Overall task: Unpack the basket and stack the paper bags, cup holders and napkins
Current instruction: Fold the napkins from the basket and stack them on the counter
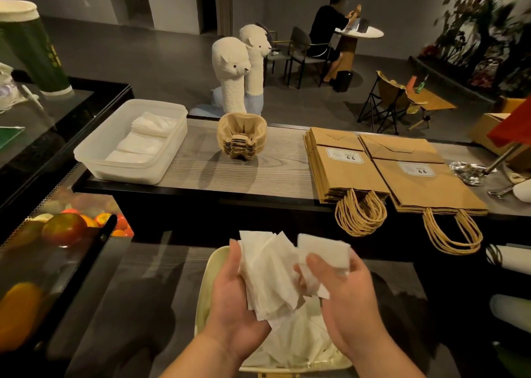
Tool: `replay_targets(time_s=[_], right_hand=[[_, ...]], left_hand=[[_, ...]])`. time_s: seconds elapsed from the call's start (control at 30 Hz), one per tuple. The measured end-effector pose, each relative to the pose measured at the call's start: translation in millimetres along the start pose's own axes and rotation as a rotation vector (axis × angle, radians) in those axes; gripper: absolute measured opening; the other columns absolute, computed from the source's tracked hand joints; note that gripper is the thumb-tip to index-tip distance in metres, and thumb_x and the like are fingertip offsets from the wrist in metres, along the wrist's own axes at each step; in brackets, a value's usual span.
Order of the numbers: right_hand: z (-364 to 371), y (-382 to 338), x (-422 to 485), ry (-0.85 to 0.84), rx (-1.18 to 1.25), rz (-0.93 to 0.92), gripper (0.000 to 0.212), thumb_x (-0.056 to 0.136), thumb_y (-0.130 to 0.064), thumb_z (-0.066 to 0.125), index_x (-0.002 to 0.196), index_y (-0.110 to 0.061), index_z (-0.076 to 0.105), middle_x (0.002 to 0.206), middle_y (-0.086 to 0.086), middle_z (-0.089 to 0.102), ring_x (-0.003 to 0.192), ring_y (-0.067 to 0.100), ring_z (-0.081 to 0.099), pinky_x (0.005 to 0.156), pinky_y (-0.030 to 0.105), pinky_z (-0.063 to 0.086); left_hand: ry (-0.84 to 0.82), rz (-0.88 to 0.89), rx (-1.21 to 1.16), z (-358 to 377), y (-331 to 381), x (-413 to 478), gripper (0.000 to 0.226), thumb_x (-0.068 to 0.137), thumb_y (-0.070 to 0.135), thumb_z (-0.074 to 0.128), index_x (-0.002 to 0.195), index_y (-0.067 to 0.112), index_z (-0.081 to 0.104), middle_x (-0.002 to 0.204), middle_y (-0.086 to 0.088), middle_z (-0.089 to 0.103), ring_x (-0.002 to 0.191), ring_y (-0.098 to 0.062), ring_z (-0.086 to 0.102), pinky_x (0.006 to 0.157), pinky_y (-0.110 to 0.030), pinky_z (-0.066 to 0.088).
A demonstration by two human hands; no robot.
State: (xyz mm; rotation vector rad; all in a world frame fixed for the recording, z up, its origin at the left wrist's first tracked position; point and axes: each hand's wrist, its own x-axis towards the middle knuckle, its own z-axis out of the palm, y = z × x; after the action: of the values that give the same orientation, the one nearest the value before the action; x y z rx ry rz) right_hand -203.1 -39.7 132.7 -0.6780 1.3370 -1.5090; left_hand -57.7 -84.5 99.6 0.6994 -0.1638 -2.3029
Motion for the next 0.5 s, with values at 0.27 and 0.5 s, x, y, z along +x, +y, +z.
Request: replay_targets(time_s=[0.27, 0.5], right_hand=[[-17, -17, 11, 0.030, 0.342, 0.275, 0.023, 0.089, -0.020, 0.066, 0.109, -0.008, 0.062, 0.081, 0.011, 0.068, 0.064, 0.022, 0.067, 0.055, 0.036, 0.057], [-26, -10, 5, -0.059, 0.019, 0.307, 0.042, 0.081, -0.022, 0.073, 0.121, -0.010, 0.068, 0.113, 0.016, 0.075, 0.104, 0.036, 0.072, 0.091, 0.057, 0.057]], left_hand=[[-0.137, -0.056, -0.092, -1, 4, -4, 0.079, 0.085, 0.063, 0.069, 0.139, 0.007, 0.062, 0.147, -0.023, 0.056, 0.132, -0.044, 0.055, 0.107, -0.056, 0.048], [-0.208, -0.027, 0.009, 3, 7, 0, 0.075, 0.078, 0.032, 0.085, 0.145, 0.012, 0.057, 0.151, -0.022, 0.051, 0.137, -0.042, 0.052, 0.109, -0.055, 0.047]])
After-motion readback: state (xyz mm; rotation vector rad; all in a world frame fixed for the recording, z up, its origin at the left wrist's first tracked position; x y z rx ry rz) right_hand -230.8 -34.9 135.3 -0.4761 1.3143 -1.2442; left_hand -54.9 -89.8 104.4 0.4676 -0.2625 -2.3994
